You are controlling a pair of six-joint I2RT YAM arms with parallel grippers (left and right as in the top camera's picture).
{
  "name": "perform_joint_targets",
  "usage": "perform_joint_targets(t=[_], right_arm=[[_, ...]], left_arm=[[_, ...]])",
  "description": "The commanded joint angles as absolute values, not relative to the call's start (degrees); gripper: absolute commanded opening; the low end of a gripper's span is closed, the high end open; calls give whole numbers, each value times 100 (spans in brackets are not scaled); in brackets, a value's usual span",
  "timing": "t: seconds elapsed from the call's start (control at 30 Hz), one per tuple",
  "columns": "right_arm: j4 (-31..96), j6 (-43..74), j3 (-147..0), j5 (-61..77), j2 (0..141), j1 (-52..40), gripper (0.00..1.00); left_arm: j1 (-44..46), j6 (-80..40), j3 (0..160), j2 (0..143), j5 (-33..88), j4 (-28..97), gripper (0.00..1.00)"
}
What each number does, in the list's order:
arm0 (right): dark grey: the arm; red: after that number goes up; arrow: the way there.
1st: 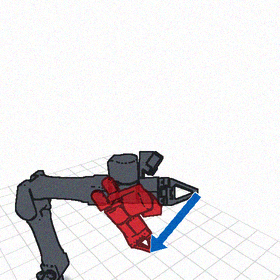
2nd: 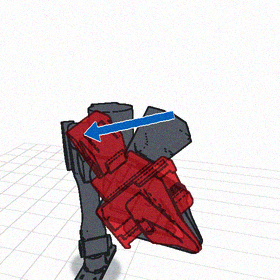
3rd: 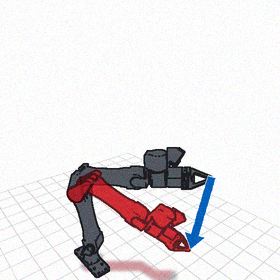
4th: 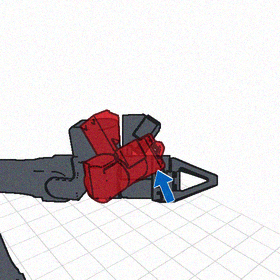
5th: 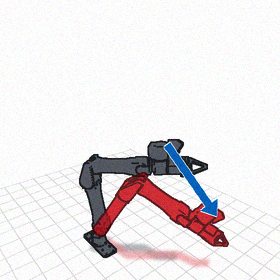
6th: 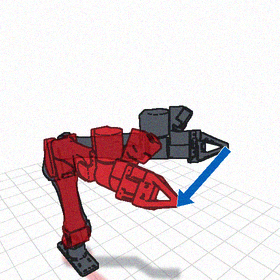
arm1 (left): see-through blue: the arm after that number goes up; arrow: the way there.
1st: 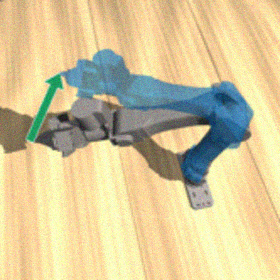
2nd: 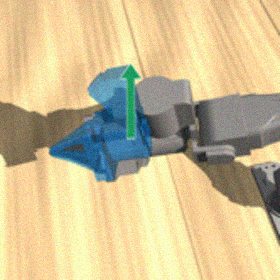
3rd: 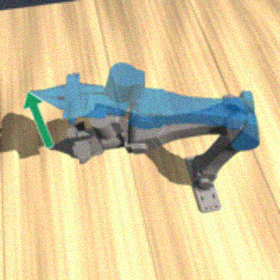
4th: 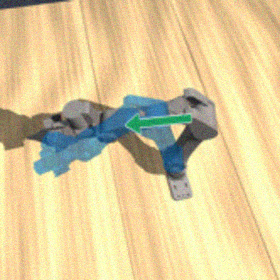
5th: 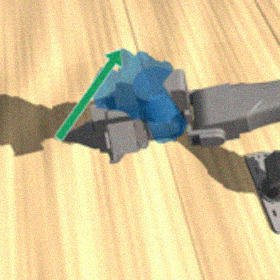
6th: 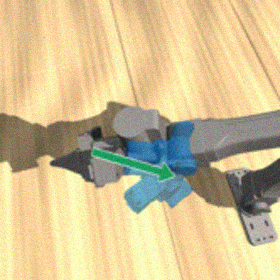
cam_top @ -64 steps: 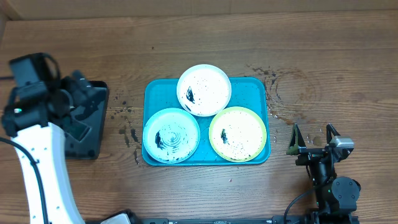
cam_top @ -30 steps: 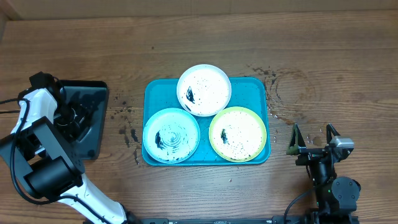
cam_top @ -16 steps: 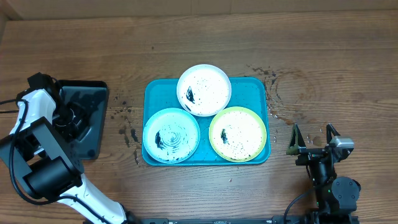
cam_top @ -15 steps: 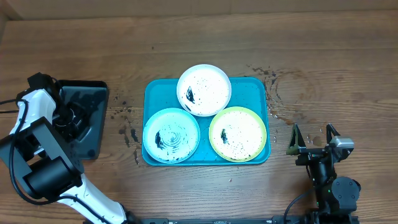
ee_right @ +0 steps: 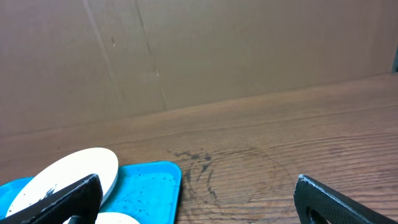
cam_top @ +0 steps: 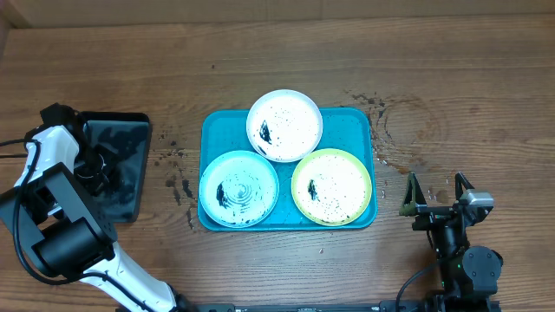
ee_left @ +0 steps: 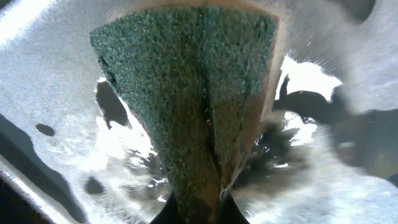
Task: Clean dirty plates on tray and stack at the side
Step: 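Dip and swish the held sponge in the soapy water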
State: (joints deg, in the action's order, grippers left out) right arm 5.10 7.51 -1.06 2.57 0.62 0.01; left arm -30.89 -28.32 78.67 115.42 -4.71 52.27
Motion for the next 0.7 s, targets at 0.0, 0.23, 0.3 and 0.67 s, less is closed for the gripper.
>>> perform_joint_targets(t=[0.0,0.23,0.3,0.67], right_arm=[[469,794,-49,242,16,12,100],[469,792,-49,242,16,12,100],[469,794,-47,239,16,12,100],[469,794,-49,242,16,12,100]], left_arm=[[-3122,-2832,7808,11655,-585,5177,4],[-3122,-2832,7808,11655,-958,4517,70],[-3122,-2829,7808,11655,-963,4320,81],[-3122,-2829,7808,11657,-1354,3719,100]])
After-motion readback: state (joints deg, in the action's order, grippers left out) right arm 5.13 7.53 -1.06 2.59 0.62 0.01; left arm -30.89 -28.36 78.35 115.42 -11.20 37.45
